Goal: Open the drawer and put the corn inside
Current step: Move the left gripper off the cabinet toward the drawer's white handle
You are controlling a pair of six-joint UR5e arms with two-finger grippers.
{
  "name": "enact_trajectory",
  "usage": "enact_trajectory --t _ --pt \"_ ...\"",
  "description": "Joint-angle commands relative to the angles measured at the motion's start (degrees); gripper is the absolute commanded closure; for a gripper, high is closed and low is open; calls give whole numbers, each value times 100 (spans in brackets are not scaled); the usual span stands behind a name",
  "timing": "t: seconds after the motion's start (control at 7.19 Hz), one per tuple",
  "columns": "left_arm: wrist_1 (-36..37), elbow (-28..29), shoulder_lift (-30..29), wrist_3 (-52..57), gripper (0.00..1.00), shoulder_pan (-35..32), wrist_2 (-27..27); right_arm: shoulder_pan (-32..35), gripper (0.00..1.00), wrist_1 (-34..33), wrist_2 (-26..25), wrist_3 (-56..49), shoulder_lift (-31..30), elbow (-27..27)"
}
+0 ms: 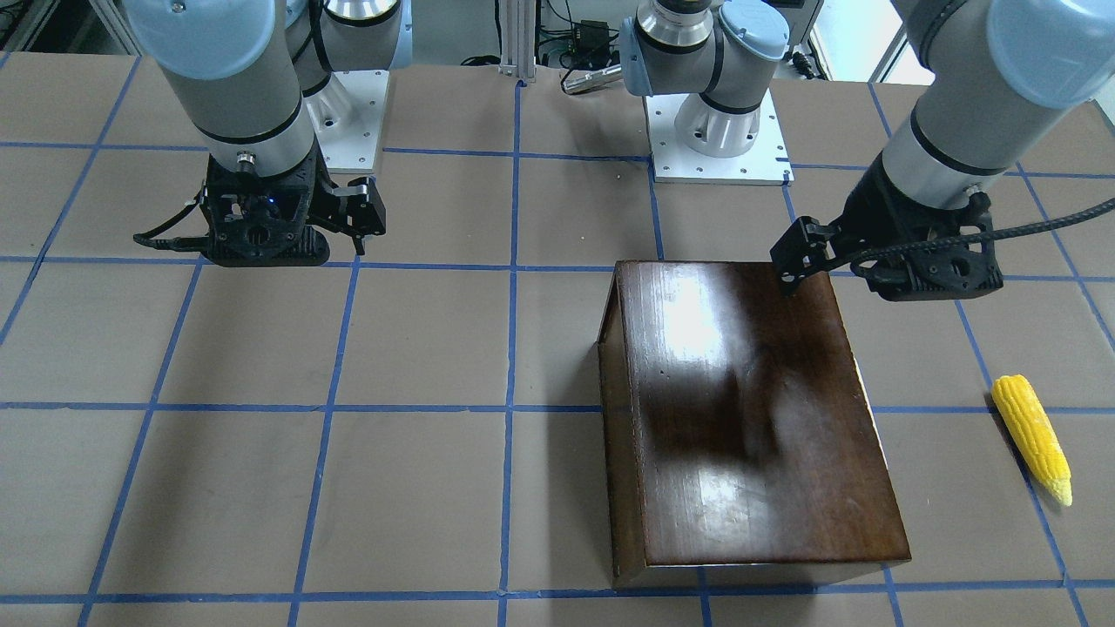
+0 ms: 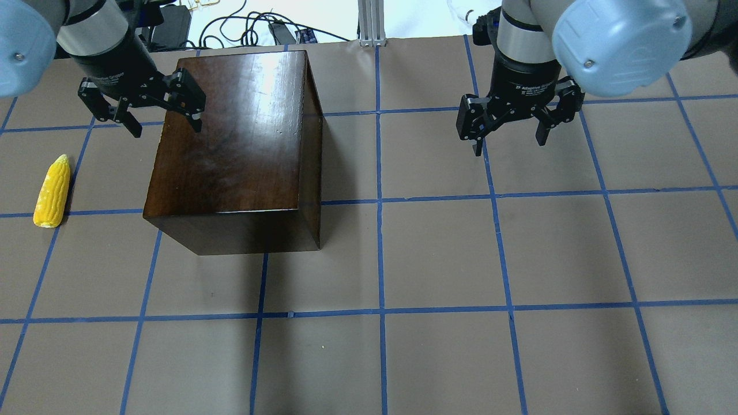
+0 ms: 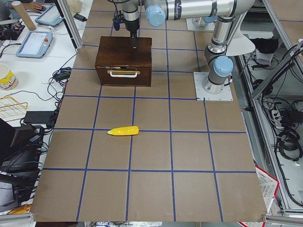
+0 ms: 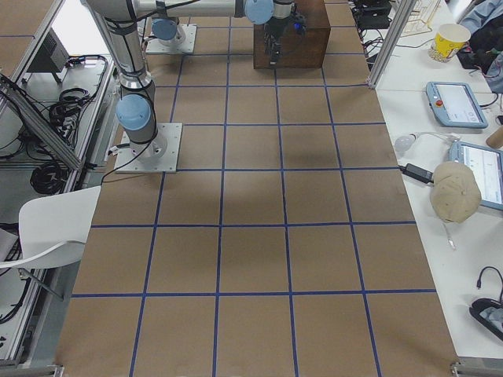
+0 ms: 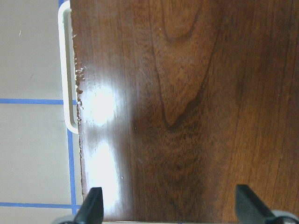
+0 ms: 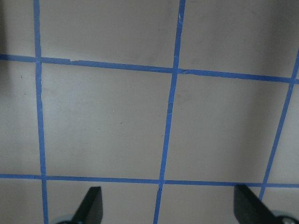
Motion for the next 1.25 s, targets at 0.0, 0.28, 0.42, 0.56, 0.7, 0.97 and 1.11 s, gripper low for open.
enact_trajectory --t 0.0,0.28,0.42,0.56,0.7,0.97,1.11 --pt "-31 1 -17 358 0 591 -19 0 0 0 0 0 0 0" --pt "3 9 -52 1471 0 1312 -658 0 0 0 9 0 0 0" --pt "12 88 -139 1972 0 1681 -669 0 0 0 0 0 0 0" --pt "30 106 -245 2638 0 1954 -669 0 0 0 0 0 0 0" --pt "91 106 -341 3010 0 2174 -669 0 0 0 0 0 0 0" --pt "293 62 -770 3591 0 2501 -1351 0 0 0 0 -9 0 0" --pt "555 45 -991 3611 0 2502 -1355 0 0 0 9 0 0 0"
